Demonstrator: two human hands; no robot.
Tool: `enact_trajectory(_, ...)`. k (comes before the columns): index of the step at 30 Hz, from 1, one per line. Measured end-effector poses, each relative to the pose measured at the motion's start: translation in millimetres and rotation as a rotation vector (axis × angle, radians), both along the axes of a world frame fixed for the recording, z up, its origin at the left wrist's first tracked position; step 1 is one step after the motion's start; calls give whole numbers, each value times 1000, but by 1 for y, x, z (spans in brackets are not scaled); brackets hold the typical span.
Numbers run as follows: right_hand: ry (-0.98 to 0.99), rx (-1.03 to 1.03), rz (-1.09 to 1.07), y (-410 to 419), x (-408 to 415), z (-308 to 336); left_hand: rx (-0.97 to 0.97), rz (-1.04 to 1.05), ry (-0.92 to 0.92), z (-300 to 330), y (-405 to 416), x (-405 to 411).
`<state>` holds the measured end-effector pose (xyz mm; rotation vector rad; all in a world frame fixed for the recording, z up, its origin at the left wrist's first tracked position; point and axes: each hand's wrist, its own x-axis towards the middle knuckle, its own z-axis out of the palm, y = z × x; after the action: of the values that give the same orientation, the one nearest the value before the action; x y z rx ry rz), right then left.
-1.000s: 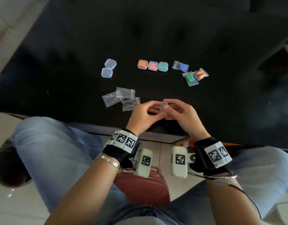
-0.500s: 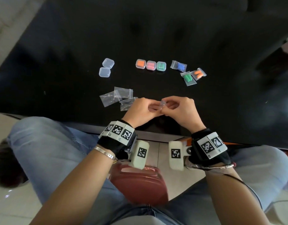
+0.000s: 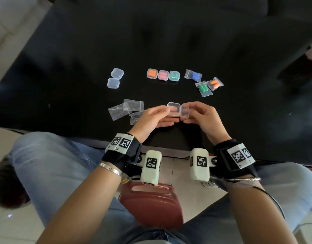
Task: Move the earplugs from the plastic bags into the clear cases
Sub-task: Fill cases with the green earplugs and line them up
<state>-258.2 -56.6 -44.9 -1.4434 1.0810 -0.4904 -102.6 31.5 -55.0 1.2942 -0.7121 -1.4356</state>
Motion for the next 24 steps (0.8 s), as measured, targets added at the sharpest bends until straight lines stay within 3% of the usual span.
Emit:
enact_trajectory(4,311,-363,15,-22,-5,-6,70,179,-101,-1,-9,1)
enact_trajectory(7,551,-671,21,-40,-5,-6,113,199,-239,-1,-14,5)
enact_trajectory(12,774,-619,200,-52,-1,-11,129,108,-1028,4,-14,9)
enact_trajectory(14,776,-672,189,-45,-2,-10,156,97,-1175,8,-11,11)
enact_trajectory(17,748,-690,178,-26,-5,-6,125,147,-1201,10,-5,14)
enact_trajectory(19,694,-691,169,-13,-6,-6,6,190,-1167,11,0,13)
enact_trajectory(22,471,-630,18,6,-7,-5,-157,159,-902,8,3,4)
enact_trajectory(24,275,-530,-133,16,-8,0,-151,104,-707,8,4,-5)
